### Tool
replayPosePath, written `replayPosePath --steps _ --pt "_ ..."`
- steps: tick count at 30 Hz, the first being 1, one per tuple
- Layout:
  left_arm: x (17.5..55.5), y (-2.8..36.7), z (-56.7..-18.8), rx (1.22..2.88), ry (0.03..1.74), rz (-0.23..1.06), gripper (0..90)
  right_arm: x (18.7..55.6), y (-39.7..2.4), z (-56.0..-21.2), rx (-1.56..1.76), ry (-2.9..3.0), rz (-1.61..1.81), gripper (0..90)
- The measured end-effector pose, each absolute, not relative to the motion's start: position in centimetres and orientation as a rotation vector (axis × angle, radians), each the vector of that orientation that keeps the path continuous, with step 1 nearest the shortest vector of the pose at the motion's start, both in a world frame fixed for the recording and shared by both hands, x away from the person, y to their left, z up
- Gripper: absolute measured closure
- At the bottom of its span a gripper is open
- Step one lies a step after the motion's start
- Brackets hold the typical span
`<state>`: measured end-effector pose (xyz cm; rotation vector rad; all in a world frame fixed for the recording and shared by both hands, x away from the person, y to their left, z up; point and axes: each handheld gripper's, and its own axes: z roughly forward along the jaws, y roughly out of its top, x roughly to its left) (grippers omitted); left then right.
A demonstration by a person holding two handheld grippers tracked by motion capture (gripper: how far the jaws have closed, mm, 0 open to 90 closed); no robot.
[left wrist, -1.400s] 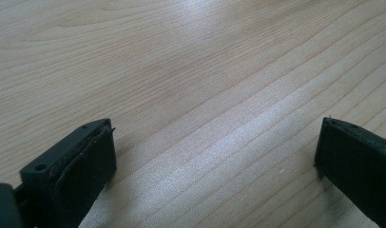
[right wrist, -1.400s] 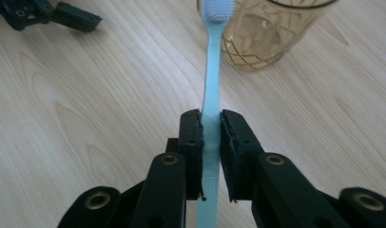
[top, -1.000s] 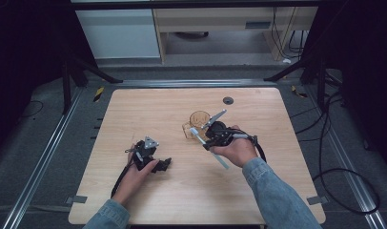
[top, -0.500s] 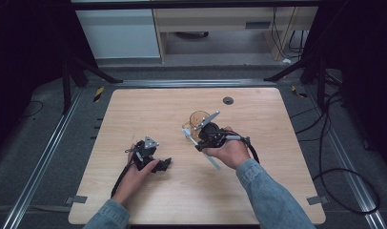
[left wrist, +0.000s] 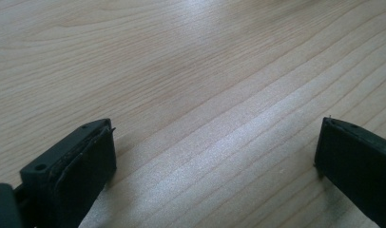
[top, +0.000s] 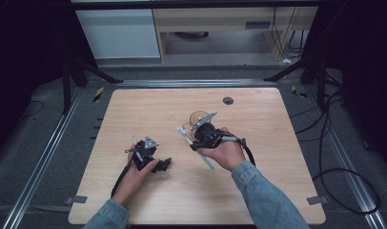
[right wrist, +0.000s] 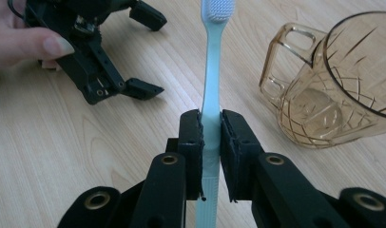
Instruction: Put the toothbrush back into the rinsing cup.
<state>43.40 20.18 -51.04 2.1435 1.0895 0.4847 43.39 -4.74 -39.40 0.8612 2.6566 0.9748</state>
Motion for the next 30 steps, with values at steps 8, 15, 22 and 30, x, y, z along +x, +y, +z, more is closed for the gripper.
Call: replayPosePath --steps 8,15,22,30 --pt "43.4 20.2 -51.0 2.144 1.088 0.484 0.0 43.1 -4.2 -39.0 0.878 2.607 1.049 79.1" --pt "43.4 20.2 -51.0 2.145 1.087 0.484 0.0 43.0 -3.6 -38.9 0.888 2.562 1.100 79.1" --pt "43.4 20.2 -51.0 2.145 1.087 0.484 0.0 43.2 -3.1 -38.7 0.911 2.501 1.159 79.1" --pt "43.4 20.2 -51.0 2.145 1.086 0.483 0.0 43.3 -2.8 -38.5 0.934 2.440 1.216 79.1"
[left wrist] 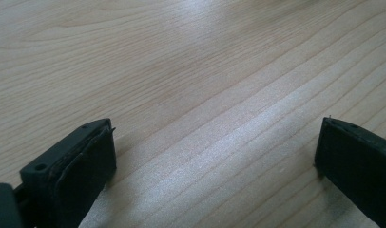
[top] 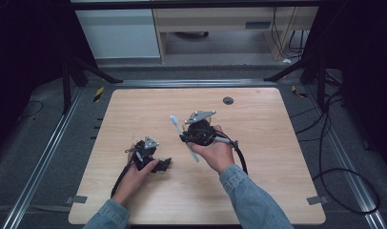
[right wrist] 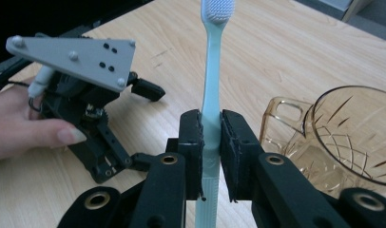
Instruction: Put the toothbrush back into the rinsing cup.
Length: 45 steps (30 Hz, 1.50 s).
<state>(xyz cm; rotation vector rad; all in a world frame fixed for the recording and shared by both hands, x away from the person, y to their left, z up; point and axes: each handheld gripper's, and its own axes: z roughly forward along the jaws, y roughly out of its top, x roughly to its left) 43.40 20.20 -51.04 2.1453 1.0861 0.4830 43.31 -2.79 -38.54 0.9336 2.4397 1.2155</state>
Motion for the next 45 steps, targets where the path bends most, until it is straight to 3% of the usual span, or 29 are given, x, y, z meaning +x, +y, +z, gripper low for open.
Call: replayPosePath --steps 45 --pt "43.4 20.2 -51.0 2.146 1.087 0.482 0.0 44.1 -2.6 -36.8 0.979 2.120 1.395 79.1"
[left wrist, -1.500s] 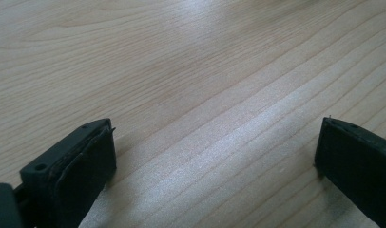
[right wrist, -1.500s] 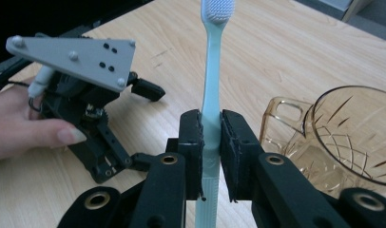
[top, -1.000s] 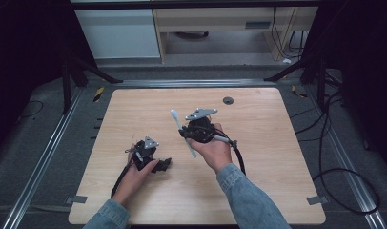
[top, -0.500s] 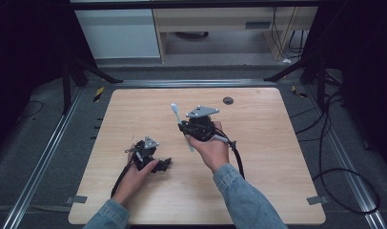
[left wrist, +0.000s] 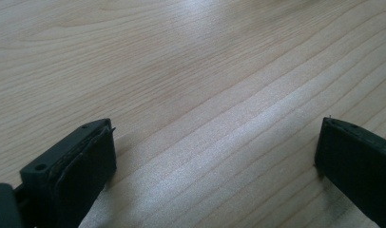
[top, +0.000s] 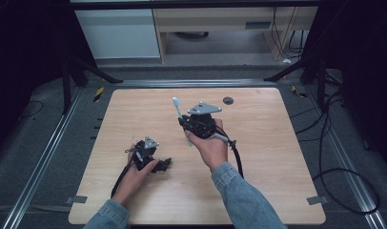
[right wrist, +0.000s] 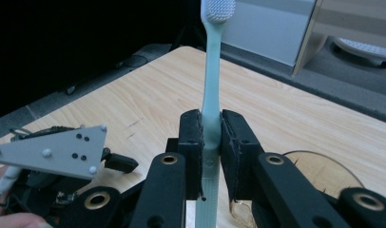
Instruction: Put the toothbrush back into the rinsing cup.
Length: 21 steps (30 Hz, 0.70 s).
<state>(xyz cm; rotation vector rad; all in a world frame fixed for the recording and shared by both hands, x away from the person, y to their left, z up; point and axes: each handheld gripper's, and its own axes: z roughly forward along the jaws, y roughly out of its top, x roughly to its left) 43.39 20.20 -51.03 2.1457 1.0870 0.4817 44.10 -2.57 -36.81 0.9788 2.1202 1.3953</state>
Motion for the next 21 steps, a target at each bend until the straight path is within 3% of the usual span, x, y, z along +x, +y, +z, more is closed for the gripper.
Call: replayPosePath --steps 21 --pt "43.4 20.2 -51.1 2.142 1.089 0.484 0.0 45.9 -3.5 -35.8 1.024 1.963 1.445 79.2"
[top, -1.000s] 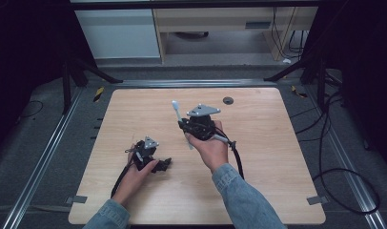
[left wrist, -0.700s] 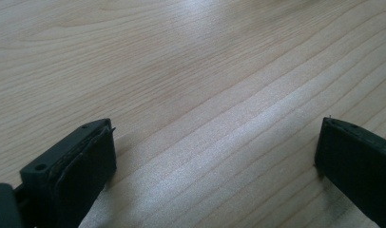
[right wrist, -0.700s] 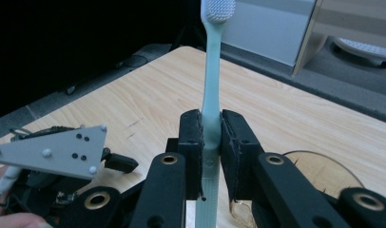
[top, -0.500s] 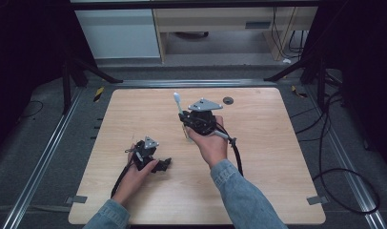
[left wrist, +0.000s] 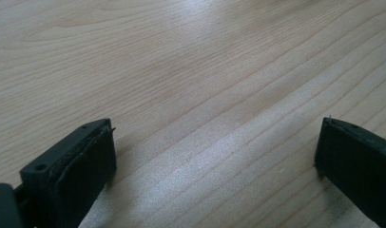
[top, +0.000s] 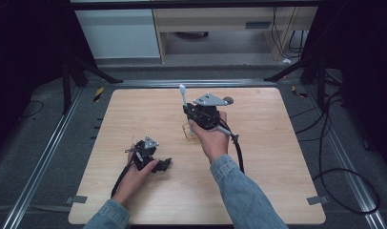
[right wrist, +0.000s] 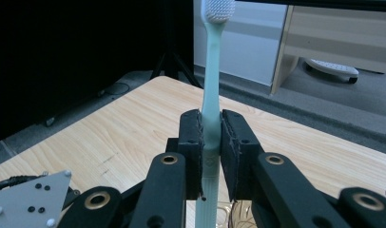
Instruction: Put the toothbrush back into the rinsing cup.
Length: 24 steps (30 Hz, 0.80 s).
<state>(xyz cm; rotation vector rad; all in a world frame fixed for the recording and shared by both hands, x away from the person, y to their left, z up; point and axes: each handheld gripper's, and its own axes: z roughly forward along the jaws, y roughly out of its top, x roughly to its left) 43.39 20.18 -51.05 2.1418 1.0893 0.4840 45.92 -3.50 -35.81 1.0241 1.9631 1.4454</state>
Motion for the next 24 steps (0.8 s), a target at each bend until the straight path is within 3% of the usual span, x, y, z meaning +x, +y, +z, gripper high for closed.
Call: replayPosePath --steps 24 --pt "43.4 20.1 -51.1 2.140 1.092 0.487 0.0 48.0 -1.9 -34.4 1.010 1.866 1.502 79.2"
